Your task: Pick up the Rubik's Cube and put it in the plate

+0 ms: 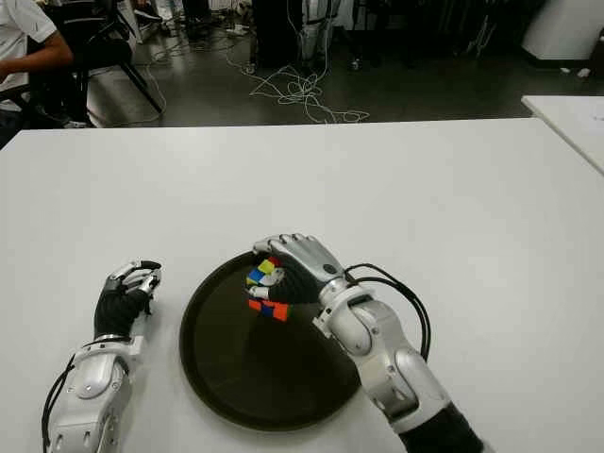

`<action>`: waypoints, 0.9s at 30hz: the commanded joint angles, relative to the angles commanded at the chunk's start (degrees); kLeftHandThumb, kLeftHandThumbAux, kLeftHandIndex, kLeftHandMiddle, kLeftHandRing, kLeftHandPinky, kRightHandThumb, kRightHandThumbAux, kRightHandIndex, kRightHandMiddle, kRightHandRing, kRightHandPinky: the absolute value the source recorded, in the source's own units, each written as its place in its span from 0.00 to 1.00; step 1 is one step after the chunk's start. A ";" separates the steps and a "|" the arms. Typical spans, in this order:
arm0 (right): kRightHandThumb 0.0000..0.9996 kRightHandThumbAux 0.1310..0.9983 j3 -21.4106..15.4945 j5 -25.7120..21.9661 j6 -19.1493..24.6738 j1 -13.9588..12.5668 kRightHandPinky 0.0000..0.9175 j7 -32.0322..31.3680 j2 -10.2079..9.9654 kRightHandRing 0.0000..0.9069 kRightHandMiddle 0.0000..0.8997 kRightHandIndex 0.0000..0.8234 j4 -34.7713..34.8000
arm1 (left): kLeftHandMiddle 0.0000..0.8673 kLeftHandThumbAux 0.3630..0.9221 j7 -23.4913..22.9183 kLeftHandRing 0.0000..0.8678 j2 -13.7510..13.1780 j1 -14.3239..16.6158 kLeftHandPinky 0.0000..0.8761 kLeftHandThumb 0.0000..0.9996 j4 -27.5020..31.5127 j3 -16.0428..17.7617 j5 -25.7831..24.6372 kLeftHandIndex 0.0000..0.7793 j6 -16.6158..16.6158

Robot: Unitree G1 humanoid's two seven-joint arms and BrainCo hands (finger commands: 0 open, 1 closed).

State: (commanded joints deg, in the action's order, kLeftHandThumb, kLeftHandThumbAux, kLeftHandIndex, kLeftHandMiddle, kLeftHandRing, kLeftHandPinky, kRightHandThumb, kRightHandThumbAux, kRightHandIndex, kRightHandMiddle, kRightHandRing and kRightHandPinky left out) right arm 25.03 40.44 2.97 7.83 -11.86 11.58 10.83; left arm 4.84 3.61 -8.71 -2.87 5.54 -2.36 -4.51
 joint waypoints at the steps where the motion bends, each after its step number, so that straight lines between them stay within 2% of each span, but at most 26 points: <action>1: 0.68 0.71 0.03 -0.16 -0.17 -0.05 0.30 0.03 -0.02 0.37 0.37 0.48 -0.30 | 0.93 0.61 -0.01 0.94 0.04 -0.03 0.92 0.71 0.05 0.03 -0.03 0.57 -0.03; 4: 0.68 0.71 0.07 -1.06 -0.06 -0.03 0.25 -0.61 -0.10 0.33 0.33 0.48 -0.59 | 0.94 0.61 -0.10 0.94 0.12 -0.07 0.92 0.71 0.13 0.09 -0.12 0.57 -0.07; 8: 0.68 0.72 0.06 -3.86 3.76 0.14 0.21 -5.26 -1.09 0.29 0.27 0.48 1.29 | 0.94 0.61 0.21 0.94 0.39 -0.22 0.93 0.71 0.38 0.14 0.02 0.57 -0.10; 9: 0.43 0.78 0.00 -4.27 4.58 0.16 0.21 -6.07 -1.20 0.29 0.27 0.34 1.81 | 0.94 0.61 0.34 0.95 0.43 -0.22 0.93 0.71 0.39 0.14 0.16 0.57 -0.10; 10: 0.28 0.83 -0.14 -4.53 5.69 -0.08 0.21 -7.09 -1.19 0.29 0.27 0.25 3.14 | 0.94 0.61 0.53 0.95 0.53 -0.23 0.94 0.71 0.46 0.14 0.31 0.57 -0.08; 13: 0.09 0.84 -0.25 -4.69 7.47 -0.43 0.21 -8.29 -1.00 0.29 0.27 0.15 5.07 | 0.94 0.61 0.64 0.95 0.62 -0.28 0.94 0.71 0.57 0.11 0.44 0.57 -0.02; 18: 0.01 0.77 0.03 -4.29 10.48 -0.10 0.24 -9.91 -0.77 0.32 0.31 0.09 5.81 | 0.93 0.61 0.26 0.94 0.16 -0.17 0.93 0.71 0.24 -0.03 0.70 0.57 0.08; 27: 0.00 0.72 0.49 -4.06 11.43 0.42 0.27 -10.90 0.05 0.32 0.38 0.09 6.88 | 0.93 0.61 0.04 0.94 -0.23 -0.07 0.92 0.71 -0.14 -0.06 1.05 0.57 0.31</action>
State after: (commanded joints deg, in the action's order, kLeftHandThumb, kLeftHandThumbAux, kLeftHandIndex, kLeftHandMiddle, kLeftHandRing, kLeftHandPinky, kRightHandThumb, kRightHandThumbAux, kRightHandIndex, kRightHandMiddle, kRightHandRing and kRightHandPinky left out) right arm 25.53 36.38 14.40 8.25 -22.76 11.63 17.72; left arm 4.89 3.38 -8.77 -3.00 5.47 -1.31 -4.21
